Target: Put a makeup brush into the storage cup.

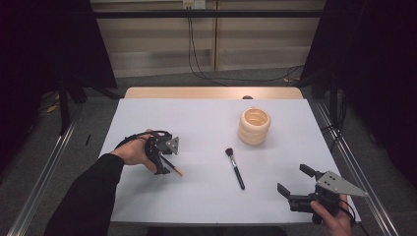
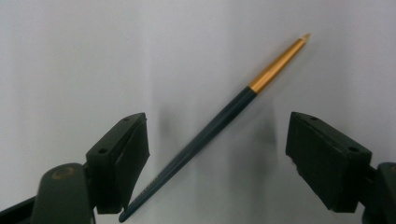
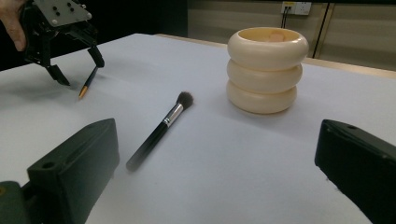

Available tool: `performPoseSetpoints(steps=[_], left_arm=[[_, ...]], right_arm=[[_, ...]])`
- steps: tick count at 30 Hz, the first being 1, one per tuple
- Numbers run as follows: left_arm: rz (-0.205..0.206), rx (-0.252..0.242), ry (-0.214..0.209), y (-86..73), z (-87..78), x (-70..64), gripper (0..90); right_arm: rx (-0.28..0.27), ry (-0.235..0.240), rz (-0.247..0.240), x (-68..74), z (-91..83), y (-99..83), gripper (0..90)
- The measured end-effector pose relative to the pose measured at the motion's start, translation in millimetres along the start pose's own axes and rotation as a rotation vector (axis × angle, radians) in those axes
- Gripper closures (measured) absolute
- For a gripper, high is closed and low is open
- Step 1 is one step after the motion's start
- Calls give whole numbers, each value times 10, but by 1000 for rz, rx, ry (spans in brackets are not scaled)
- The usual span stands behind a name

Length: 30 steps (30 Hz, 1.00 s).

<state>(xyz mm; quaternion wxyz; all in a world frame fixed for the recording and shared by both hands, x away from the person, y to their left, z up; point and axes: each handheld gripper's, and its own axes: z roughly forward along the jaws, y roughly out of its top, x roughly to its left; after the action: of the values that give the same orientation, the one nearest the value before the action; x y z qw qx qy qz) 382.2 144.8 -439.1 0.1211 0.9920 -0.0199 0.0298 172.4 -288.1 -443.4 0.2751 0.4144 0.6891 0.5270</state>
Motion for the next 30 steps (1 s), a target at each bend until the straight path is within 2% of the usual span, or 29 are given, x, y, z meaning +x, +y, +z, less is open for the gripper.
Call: performPoseSetpoints(steps=[1, 4, 5, 6, 7, 8, 9, 10, 11, 12, 13, 14, 15, 16, 18, 20, 21, 22, 23, 24, 26, 27, 29, 30], left_arm=[[14, 2, 0, 4, 1, 7, 333], [25, 14, 11, 25, 1, 19, 373], [25, 1, 12, 24, 9, 20, 405], [32, 17, 10, 36, 5, 31, 405], [7, 2, 18, 37, 29, 15, 414], [28, 42, 6, 57, 11, 21, 414], [-1, 16, 12, 57, 31, 3, 427], [-4, 3, 12, 57, 42, 5, 446], [7, 20, 10, 63, 36, 18, 459], [37, 42, 5, 69, 30, 37, 474], [3, 14, 10, 64, 60, 14, 474], [-3, 19, 1, 67, 70, 7, 508], [31, 41, -4, 75, 64, 21, 525], [31, 45, -4, 81, 61, 20, 528], [7, 33, -6, 85, 66, 9, 540], [22, 46, -22, 90, 63, 23, 574], [3, 42, -32, 90, 66, 12, 598], [22, 51, -43, 95, 64, 24, 630], [-1, 34, -44, 94, 80, 1, 659], [21, 62, -52, 105, 67, 18, 680], [0, 45, -65, 106, 84, 2, 742], [9, 69, -74, 115, 72, 16, 742], [-3, 55, -83, 106, 83, 19, 759], [-30, 44, -88, 105, 91, 8, 765]], right_arm=[[-1, 0, -1, 0, 0, 0, 0], [1, 2, -1, 0, 0, 1, 0], [0, 1, -3, 0, 0, 1, 0], [0, 1, -3, 0, 0, 1, 0], [0, 3, -3, 1, 0, 1, 0], [0, 3, -3, 1, 0, 1, 0], [0, 1, -2, 0, -1, 1, 0], [-1, 0, -2, -1, 2, 1, 0], [-1, -1, -1, -1, 2, 1, 0], [-1, -1, -1, -1, 2, 1, 0], [0, 2, -2, -1, 2, 2, 0], [-1, 6, -4, 0, 2, 3, 0], [-1, 6, -4, 0, 3, 2, 0], [-2, 2, -2, 0, 4, 2, 0], [-3, 0, -1, 1, 7, 1, 0], [0, 6, -3, 0, 6, 2, 0], [-1, 6, -1, 2, 7, 3, 0], [-1, 5, -2, 2, 8, 2, 0], [-1, 5, -3, 3, 9, 2, 0], [-1, 4, 0, 3, 9, 3, 0], [4, 7, 4, 4, 15, 4, 0], [4, 7, 4, 4, 15, 4, 0], [4, 8, -2, 5, 20, 3, 0], [5, 10, -3, 9, 23, 3, 0]])
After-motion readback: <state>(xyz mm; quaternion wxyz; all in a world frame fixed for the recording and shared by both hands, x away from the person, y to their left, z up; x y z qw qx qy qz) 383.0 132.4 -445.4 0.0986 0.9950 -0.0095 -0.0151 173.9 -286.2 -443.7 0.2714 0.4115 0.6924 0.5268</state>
